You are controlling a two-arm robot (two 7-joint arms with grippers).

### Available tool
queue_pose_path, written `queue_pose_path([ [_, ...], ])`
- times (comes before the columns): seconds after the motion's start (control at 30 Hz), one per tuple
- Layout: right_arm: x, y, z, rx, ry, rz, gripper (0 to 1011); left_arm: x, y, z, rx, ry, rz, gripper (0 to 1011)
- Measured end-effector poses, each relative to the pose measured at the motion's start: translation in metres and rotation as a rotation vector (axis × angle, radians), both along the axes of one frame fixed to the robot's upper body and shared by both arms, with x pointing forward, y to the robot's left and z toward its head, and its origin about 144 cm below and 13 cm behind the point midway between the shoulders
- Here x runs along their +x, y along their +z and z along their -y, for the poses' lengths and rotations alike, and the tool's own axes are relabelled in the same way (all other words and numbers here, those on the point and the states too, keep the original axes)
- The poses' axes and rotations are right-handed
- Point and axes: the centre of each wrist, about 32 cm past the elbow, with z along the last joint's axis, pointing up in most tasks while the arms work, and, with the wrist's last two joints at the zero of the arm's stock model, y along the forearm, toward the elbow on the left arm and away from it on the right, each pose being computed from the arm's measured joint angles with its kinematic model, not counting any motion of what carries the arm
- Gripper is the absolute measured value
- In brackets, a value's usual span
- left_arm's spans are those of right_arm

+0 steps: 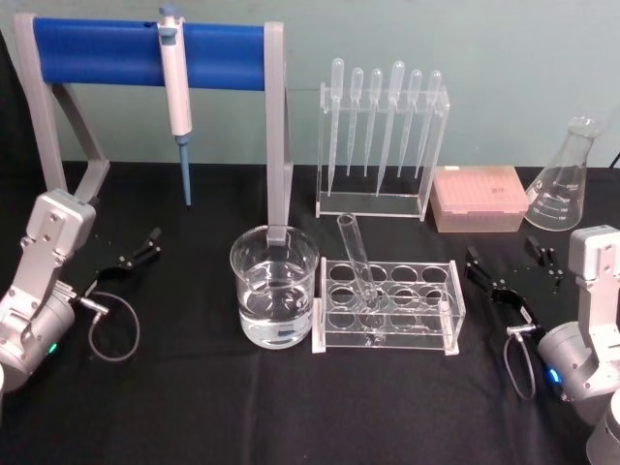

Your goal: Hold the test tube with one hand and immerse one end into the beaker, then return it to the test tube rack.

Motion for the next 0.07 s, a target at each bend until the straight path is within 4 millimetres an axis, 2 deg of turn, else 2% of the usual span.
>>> queue_pose_path([
  [0.07,0.0,0.0001,0.0003,0.0,0.001,0.0,1002,0.0,0.0,0.0,0.0,0.0,0.0,1000],
])
